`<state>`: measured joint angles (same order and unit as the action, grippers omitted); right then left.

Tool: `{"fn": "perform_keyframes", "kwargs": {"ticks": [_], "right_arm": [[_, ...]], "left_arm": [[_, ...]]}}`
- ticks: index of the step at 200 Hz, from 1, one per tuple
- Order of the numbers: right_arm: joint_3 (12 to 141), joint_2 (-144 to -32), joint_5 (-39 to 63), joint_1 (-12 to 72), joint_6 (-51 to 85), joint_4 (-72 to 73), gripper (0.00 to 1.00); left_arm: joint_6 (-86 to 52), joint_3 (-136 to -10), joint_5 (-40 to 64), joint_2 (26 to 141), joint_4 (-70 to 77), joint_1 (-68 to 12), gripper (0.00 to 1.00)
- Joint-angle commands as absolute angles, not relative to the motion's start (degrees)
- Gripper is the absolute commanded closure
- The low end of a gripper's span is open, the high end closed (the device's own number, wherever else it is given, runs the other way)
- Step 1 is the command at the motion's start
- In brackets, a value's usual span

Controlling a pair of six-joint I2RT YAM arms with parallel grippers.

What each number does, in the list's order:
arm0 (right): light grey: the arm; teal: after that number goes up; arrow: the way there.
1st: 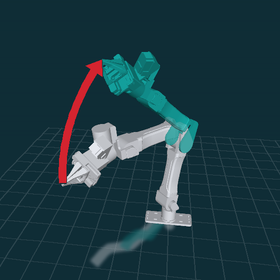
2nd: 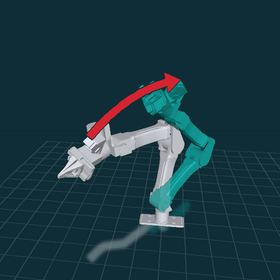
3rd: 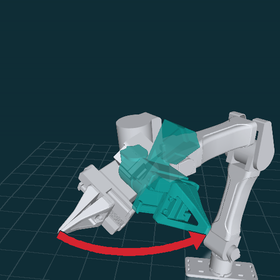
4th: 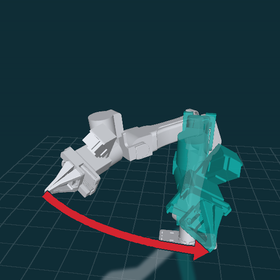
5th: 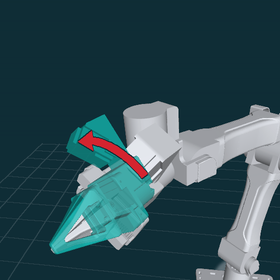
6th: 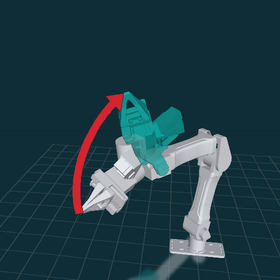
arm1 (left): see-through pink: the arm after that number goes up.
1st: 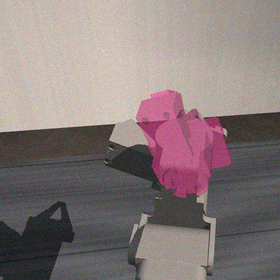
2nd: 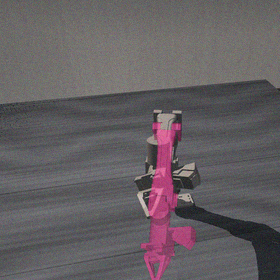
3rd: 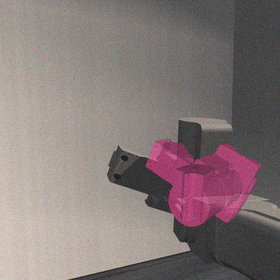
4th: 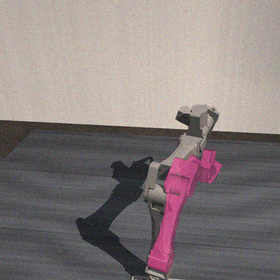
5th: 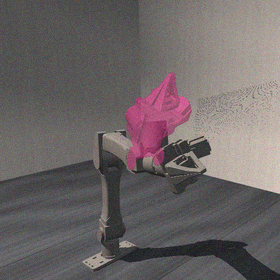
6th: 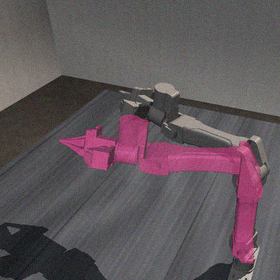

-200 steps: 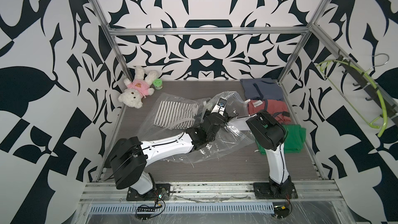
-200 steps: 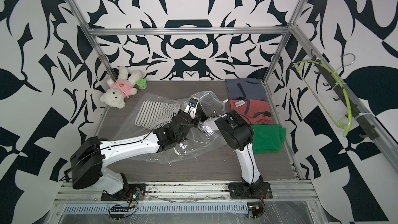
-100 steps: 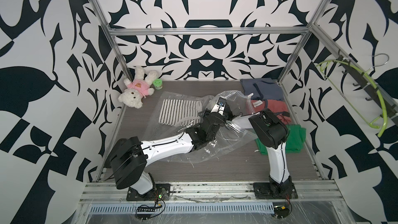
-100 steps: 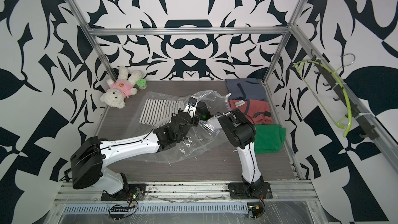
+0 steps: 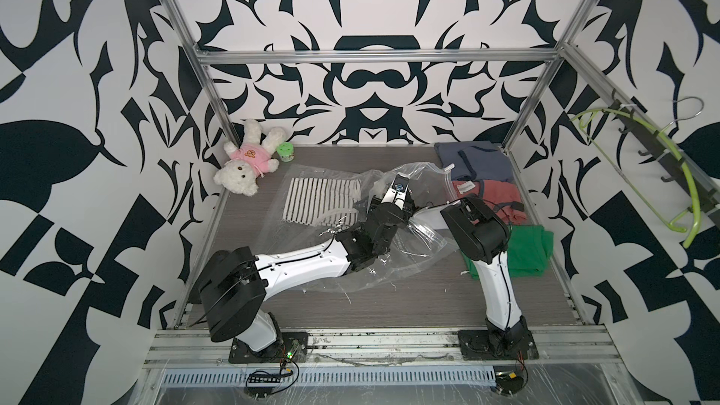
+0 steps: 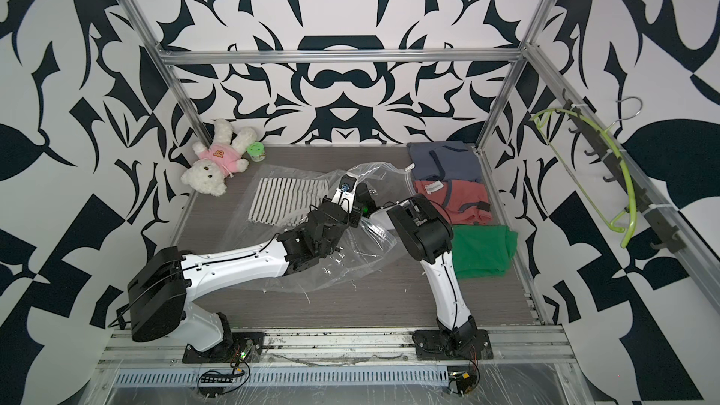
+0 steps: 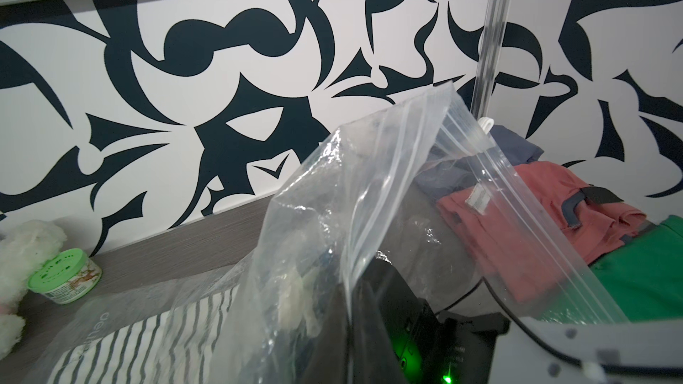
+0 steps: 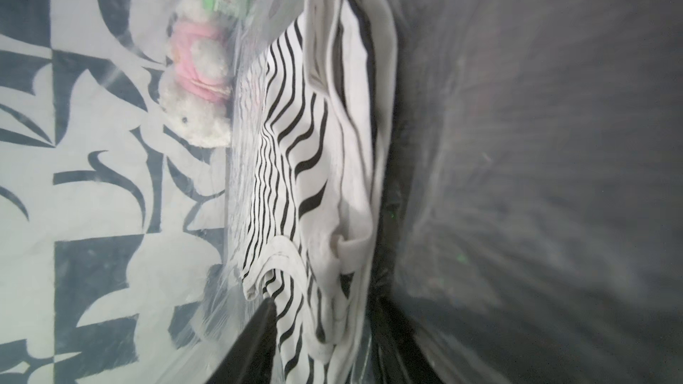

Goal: Take the tank top out of the vacuum bag
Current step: Take out the tank top from the vacuum bag.

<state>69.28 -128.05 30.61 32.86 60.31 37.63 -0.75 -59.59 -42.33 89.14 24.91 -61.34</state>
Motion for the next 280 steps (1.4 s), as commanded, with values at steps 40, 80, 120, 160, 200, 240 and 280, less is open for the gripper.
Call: {"fn": "perform_keyframes", "kwargs": {"ticks": [40,80,120,160,200,240,280], "right_arm": [[72.9,-131.1,31.8,34.2,65.5,43.4,0.54],[71.7,-129.2,28.8,34.9,63.1,42.7,0.52],[74.3,-131.0,29.1,35.8,62.5,39.8,0.51],[76.3,-131.0,24.9,37.1,59.5,33.9,0.43],[79.4,-132.3,24.0,37.6,57.2,32.4,0.38],[77.3,-134.4,23.9,37.4,63.6,45.4,0.67],[80.6,-137.3,26.0,37.2,68.1,49.0,0.67]], "left_arm": [[-3.2,-59.5,-36.8,90.7,27.9,-61.1,1.00],[-2.7,-59.9,-33.2,90.4,30.1,-62.5,1.00],[-0.5,-61.0,-29.6,91.1,32.8,-65.2,1.00],[-0.5,-61.9,-28.5,92.3,33.9,-66.2,1.00],[-1.3,-62.5,-27.6,93.3,34.5,-66.4,1.00],[-1.7,-62.2,-27.2,93.5,34.6,-66.5,1.00],[-2.3,-62.8,-25.8,94.3,34.8,-66.8,1.00]]}}
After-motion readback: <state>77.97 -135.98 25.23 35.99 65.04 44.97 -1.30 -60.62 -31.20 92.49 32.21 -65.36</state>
